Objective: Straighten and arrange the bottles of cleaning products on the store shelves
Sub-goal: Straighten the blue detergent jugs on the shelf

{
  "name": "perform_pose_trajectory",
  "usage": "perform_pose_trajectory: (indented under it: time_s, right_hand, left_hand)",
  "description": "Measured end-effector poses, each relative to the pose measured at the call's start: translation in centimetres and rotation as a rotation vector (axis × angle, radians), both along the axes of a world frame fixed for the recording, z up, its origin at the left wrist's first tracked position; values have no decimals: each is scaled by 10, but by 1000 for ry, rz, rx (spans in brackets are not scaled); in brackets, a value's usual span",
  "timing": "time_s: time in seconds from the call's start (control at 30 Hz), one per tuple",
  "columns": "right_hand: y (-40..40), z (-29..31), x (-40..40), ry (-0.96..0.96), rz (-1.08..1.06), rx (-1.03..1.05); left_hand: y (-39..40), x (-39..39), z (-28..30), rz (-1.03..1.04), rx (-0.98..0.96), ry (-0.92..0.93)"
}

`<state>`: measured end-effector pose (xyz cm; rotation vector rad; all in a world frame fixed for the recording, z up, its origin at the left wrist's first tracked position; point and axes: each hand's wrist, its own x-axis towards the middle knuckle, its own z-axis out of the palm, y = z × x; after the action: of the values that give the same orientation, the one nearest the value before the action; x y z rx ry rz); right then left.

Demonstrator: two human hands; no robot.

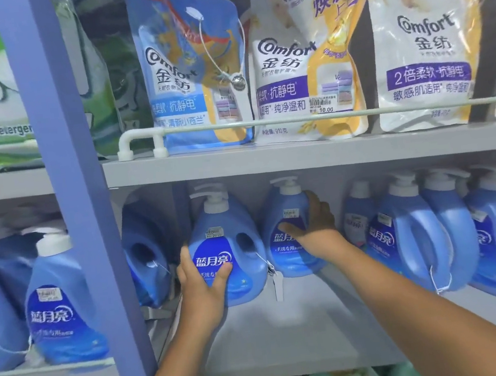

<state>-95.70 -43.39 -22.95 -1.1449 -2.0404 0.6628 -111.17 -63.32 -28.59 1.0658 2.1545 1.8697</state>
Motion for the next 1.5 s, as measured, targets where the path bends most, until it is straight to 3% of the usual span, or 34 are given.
perform_pose_trajectory:
  time_s: [0.1,0.17,0.27,0.37,0.47,0.63,0.8,0.93,1.07,1.23,1.33,1.4,1.5]
  right_hand:
    - [-13,6,14,-67,-3,38]
    - [-28,14,46,69,-33,255]
    - [-51,23,132,327,-326,493]
    - [-33,18,187,220,-379,260]
    - [-15,9,190,47,-333,197]
    - [-7,2,192,154,-217,234]
    - [-7,6,223,218,116,83]
    - [6,22,261,423,-193,366]
    - [14,9,251,115,-201,237]
    - [12,14,231,-225,-314,273]
    - [5,20,226,-272,-265,207]
    - [1,26,233,-188,-134,139]
    - [2,37,275,234,-4,180]
  left_hand:
    - [0,0,-2,-21,-7,-13]
    - [1,0,-4,-24,-12,-21]
    - [-3,5,-2,17,-33,-32]
    - [-9,41,6,242,144,178]
    - [7,116,11,112,322,192]
    - [59,189,8,-202,220,82]
    - [92,202,21,-371,-53,128]
    - [98,218,18,-266,-25,126]
    - [93,230,11,-119,66,137]
    - [85,230,12,-109,108,137]
    - [80,224,13,-119,100,136]
    - [73,216,12,-110,87,139]
    - [56,198,5,-80,92,142]
